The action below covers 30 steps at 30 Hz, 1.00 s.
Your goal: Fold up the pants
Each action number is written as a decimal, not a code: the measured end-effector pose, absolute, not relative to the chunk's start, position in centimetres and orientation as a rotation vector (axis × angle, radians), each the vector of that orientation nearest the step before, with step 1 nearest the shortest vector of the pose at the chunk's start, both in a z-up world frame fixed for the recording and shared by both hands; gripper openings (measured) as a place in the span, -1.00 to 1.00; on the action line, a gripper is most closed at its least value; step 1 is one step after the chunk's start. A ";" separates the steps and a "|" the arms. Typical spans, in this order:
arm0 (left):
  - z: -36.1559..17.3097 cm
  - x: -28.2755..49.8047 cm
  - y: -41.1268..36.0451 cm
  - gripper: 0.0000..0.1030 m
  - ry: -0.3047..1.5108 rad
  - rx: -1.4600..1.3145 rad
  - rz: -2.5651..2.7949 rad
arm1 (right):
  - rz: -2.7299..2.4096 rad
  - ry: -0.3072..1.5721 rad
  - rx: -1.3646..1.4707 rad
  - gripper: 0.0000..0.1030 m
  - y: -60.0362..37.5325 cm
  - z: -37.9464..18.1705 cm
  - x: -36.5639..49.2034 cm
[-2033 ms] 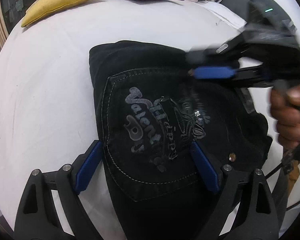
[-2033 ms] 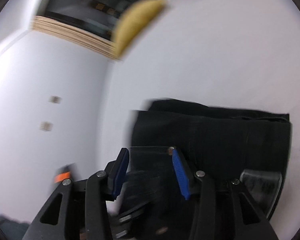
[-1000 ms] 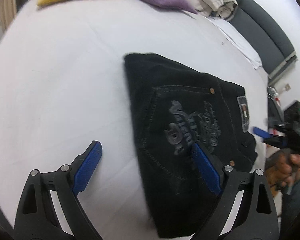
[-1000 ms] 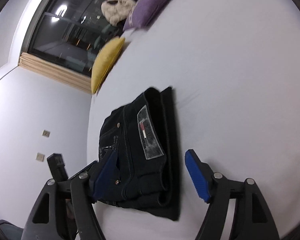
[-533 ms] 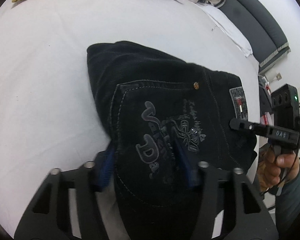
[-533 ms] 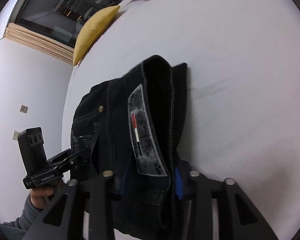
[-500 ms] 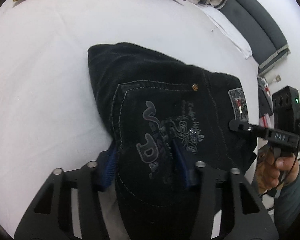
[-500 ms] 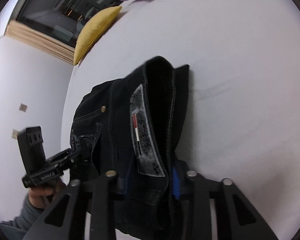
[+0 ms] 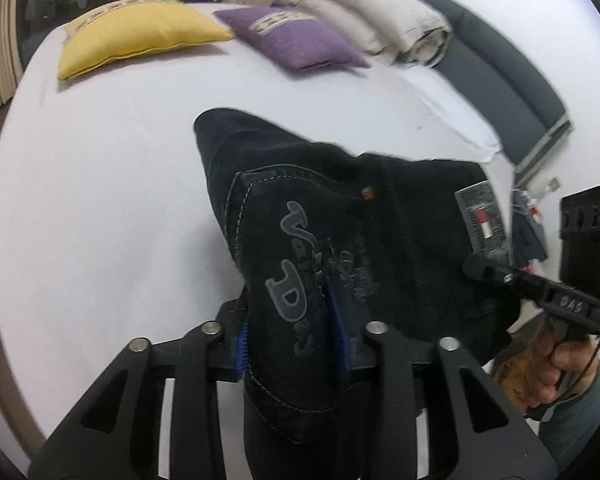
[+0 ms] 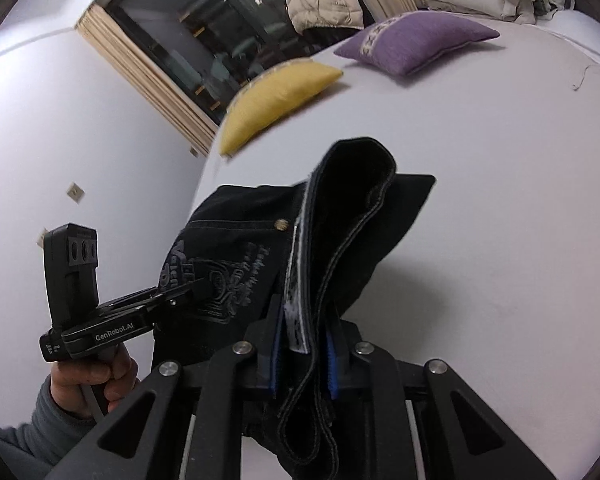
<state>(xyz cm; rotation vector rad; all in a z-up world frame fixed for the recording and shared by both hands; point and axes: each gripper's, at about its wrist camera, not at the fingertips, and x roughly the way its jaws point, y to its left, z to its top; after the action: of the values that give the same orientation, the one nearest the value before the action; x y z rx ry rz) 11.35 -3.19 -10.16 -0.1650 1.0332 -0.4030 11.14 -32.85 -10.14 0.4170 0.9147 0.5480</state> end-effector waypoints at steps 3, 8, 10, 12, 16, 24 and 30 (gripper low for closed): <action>-14.8 13.7 -1.6 0.28 1.127 -0.141 -0.303 | 0.474 0.997 0.436 -0.07 -33.1 -13.4 13.6; -18.1 10.6 2.8 0.42 1.113 -0.241 -0.205 | 0.277 1.095 0.536 0.19 -36.6 -18.8 11.1; -17.7 9.1 3.0 0.45 1.065 -0.221 -0.197 | 0.242 1.056 0.577 0.20 -37.9 -19.5 9.2; -16.5 7.1 3.2 0.45 0.984 -0.201 -0.195 | 0.207 0.991 0.596 0.20 -38.7 -19.0 7.1; -11.5 2.5 3.0 0.68 0.751 -0.090 -0.152 | 0.150 0.837 0.509 0.23 -38.5 -15.6 3.6; 2.1 -7.8 -1.0 1.00 0.253 0.114 0.016 | 0.103 0.324 0.222 1.00 -35.9 -2.0 -3.0; 7.5 -10.0 0.2 1.00 0.336 -0.061 -0.140 | 0.114 0.081 0.076 1.00 -33.1 6.1 -9.0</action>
<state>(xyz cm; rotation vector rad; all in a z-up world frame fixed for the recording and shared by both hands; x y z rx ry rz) -10.03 0.23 7.46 -0.0607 0.3361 -0.1400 -9.00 -33.08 6.14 0.0760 0.0811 0.1137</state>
